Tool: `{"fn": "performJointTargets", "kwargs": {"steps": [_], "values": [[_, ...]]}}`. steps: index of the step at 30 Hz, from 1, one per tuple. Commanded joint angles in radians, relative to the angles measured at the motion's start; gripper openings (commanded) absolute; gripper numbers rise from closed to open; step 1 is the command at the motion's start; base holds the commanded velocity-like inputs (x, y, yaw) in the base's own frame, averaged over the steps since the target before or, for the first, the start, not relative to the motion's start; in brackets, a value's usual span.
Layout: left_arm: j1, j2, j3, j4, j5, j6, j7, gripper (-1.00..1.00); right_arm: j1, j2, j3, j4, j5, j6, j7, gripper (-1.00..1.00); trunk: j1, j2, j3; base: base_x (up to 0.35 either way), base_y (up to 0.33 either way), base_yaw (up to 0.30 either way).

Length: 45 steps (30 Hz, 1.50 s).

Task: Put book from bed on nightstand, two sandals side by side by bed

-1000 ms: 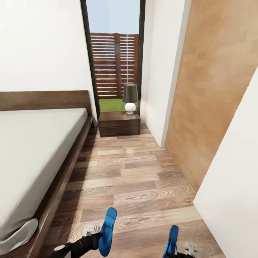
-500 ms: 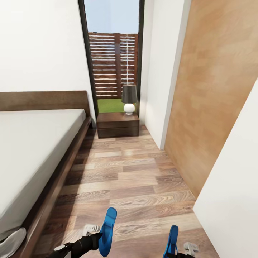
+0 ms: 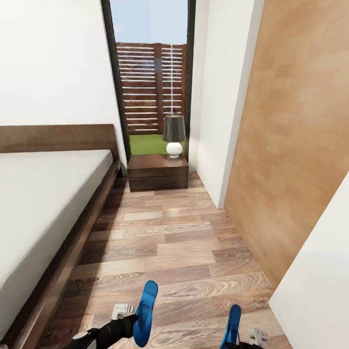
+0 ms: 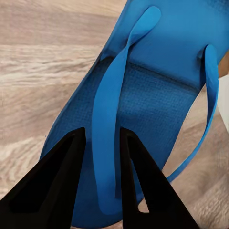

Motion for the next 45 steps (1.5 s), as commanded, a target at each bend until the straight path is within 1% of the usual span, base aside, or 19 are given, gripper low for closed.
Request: {"fn": "performJointTargets", "kwargs": {"steps": [1, 45], "values": [[-0.001, 0.0, 0.002, 0.001, 0.005, -0.001, -0.003, -1.0, -0.001, 0.0, -0.009, 0.001, 0.001, 0.001, 0.003, -1.0, 0.0, 0.0, -0.001, 0.325, 0.0, 0.0], [-0.001, 0.0, 0.002, 0.001, 0.006, -0.001, -0.003, -1.0, -0.001, 0.0, -0.009, 0.001, 0.001, 0.001, 0.002, -1.0, 0.0, 0.0, -0.001, 0.325, 0.0, 0.0]]}}
